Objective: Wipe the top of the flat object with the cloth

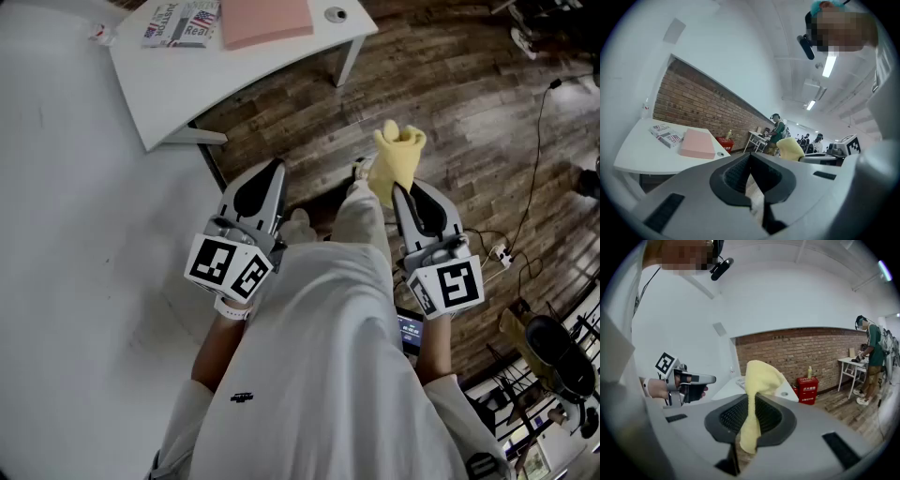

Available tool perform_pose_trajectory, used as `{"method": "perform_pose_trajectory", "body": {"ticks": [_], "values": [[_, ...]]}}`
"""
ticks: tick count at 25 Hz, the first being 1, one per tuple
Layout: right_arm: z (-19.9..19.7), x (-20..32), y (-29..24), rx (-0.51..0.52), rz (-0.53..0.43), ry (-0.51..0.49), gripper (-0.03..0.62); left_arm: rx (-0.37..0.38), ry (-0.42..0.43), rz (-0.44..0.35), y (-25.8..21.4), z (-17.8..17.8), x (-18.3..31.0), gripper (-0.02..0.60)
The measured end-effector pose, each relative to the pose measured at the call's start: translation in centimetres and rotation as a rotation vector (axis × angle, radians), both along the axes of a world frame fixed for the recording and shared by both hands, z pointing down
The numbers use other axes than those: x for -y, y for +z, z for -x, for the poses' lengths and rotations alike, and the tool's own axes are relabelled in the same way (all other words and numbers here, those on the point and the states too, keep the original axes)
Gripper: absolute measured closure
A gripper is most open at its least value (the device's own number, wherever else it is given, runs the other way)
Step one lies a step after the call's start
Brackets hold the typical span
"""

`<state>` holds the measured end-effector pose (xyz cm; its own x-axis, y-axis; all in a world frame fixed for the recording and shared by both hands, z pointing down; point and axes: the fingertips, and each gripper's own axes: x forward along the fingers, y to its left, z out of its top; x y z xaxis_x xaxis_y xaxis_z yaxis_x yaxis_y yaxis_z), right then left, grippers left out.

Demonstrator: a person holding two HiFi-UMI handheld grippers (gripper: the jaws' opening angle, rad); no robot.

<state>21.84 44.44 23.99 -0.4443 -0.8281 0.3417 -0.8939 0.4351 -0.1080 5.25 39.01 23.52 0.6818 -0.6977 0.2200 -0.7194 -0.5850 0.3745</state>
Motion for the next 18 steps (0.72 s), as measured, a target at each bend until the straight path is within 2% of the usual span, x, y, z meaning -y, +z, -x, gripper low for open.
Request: {"method": "perform_pose_trajectory", "body": {"ticks": [4, 7, 11, 14, 18], "values": [[6.9, -2.8, -3.1, 0.010, -0.021, -0.030, 0.543, -0.001, 0.002, -0.036, -2.7, 5.6, -3.5, 0.563], [8.2, -3.5, -3.7, 0.012, -0.033, -0.039, 0.543, -0.001, -0.025, -0.068, -3.8, 7.1, -4.4, 0.563], [7.5, -3.9, -4.0, -0.004, -0.041, -0.046, 0.543, -0.022, -0.051, -0.090, -4.6, 6.7, -5.0, 0.563], [6.8, -4.0, -4.1, -0.011, -0.060, -0.052, 0.543, -0.010, -0.047, -0.092, -4.3, 5.4, -5.3, 0.563], [4.7, -3.9, -4.7, 0.051, -0.108, -0.069, 0.542, 0.013, -0.046, -0.101, -4.4, 2.7, -5.2, 0.563]]}}
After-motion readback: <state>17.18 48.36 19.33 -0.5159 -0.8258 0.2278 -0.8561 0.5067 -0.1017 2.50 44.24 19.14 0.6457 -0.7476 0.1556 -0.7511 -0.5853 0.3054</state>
